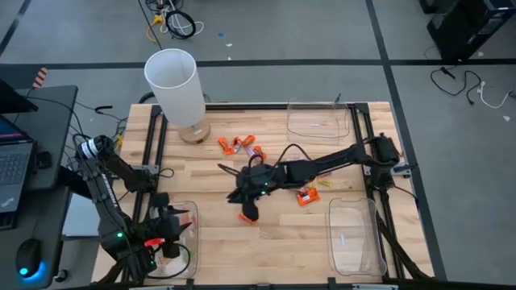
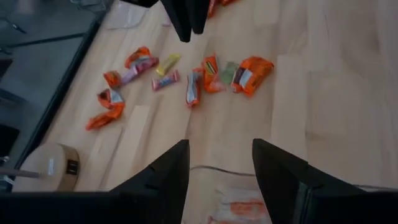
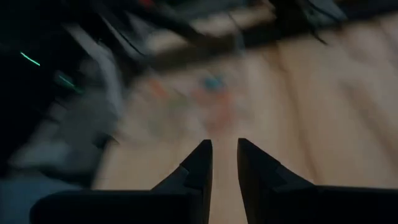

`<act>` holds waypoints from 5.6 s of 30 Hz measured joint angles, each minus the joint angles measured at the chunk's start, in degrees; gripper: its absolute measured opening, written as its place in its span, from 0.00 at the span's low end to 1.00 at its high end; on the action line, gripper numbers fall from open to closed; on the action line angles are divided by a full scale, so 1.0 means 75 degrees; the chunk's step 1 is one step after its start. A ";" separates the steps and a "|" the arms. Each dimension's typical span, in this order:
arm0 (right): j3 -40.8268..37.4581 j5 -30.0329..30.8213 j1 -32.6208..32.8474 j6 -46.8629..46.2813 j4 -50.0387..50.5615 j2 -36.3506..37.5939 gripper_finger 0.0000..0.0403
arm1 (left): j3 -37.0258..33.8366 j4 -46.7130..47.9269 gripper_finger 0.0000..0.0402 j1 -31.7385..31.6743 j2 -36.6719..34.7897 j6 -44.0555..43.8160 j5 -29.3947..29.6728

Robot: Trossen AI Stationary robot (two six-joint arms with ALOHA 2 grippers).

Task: Sort candy
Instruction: Put the green gummy into the bottom left transparent bin

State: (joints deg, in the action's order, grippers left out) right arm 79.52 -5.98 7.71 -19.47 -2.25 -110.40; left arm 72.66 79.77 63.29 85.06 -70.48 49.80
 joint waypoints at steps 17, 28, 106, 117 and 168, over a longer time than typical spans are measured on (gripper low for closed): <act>-0.0005 0.1498 0.0468 0.2653 0.2929 -0.0699 0.15 | -0.0135 0.0008 0.44 0.0000 0.0003 0.0000 0.0475; -0.0005 0.1238 0.0404 0.1738 0.2781 -0.1086 0.21 | -0.0221 0.0043 0.44 0.0003 0.0006 -0.0003 0.0553; -0.0367 0.4837 0.1704 0.3185 0.0725 -0.0249 0.00 | -0.0227 -0.1085 0.44 -0.0201 0.0160 0.0376 0.1611; -0.0361 0.5690 0.2161 0.5117 -0.1852 -0.0249 0.00 | -0.0227 -0.2394 0.44 -0.0992 0.0306 0.1898 0.1813; -0.0361 0.7161 0.2412 0.9621 -0.3164 -0.0264 0.00 | -0.0227 -0.4911 0.42 -0.2348 0.0309 0.5418 0.1836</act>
State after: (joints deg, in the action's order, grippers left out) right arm 76.82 47.73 25.80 52.69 -25.98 -112.38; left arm 70.96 42.94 45.68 87.37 -29.85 63.57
